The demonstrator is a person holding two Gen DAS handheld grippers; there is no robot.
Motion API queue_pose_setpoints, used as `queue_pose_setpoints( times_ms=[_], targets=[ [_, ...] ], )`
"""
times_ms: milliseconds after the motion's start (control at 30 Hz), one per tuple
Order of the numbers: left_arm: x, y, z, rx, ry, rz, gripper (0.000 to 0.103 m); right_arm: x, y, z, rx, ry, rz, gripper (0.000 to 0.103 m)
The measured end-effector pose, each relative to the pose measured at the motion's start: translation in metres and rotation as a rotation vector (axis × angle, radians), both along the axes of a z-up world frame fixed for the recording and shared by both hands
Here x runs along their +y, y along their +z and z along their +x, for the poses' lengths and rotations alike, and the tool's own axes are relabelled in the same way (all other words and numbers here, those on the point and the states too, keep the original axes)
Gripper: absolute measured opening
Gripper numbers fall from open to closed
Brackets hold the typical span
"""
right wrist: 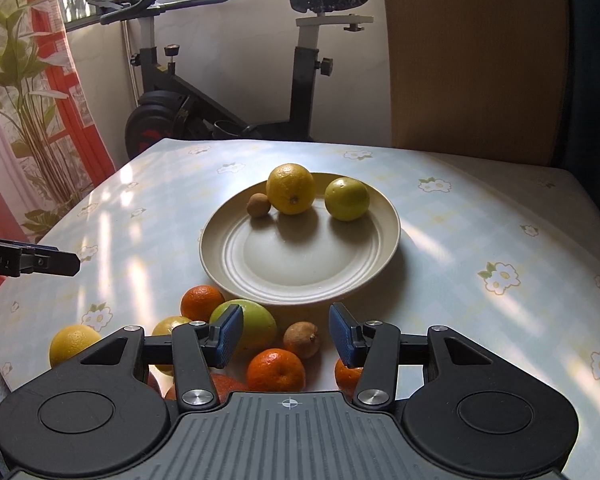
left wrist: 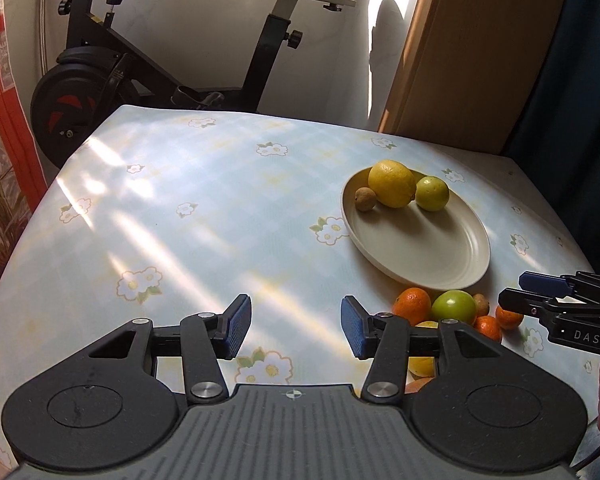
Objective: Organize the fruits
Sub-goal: 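Move right gripper toward an orange tangerine beside the plate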
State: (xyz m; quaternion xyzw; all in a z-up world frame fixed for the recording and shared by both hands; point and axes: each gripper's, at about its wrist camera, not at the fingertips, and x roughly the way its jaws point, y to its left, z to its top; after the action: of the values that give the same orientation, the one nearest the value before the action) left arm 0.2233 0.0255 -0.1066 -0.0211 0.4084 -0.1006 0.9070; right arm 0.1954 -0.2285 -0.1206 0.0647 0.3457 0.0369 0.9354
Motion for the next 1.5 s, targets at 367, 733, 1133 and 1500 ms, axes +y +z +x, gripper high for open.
queue_pose_setpoints(
  times_ms=[367,733,1133,1500],
  targets=[
    [-0.009,-0.013,-0.008,0.018,-0.004,-0.016,0.053,-0.015,-0.005,-0.010,-0.006,-0.054,-0.041,0.045],
    [-0.020,-0.015,-0.012,0.005,-0.028,-0.029,0.053,-0.033,-0.026,-0.011,0.022,-0.117,-0.017,0.044],
    [-0.023,-0.016,-0.013,0.011,-0.034,-0.021,0.053,-0.041,-0.045,-0.010,0.049,-0.128,0.050,0.033],
    [-0.025,-0.019,-0.012,0.029,-0.051,-0.016,0.053,-0.042,-0.046,-0.012,0.039,-0.127,0.063,0.032]
  ],
)
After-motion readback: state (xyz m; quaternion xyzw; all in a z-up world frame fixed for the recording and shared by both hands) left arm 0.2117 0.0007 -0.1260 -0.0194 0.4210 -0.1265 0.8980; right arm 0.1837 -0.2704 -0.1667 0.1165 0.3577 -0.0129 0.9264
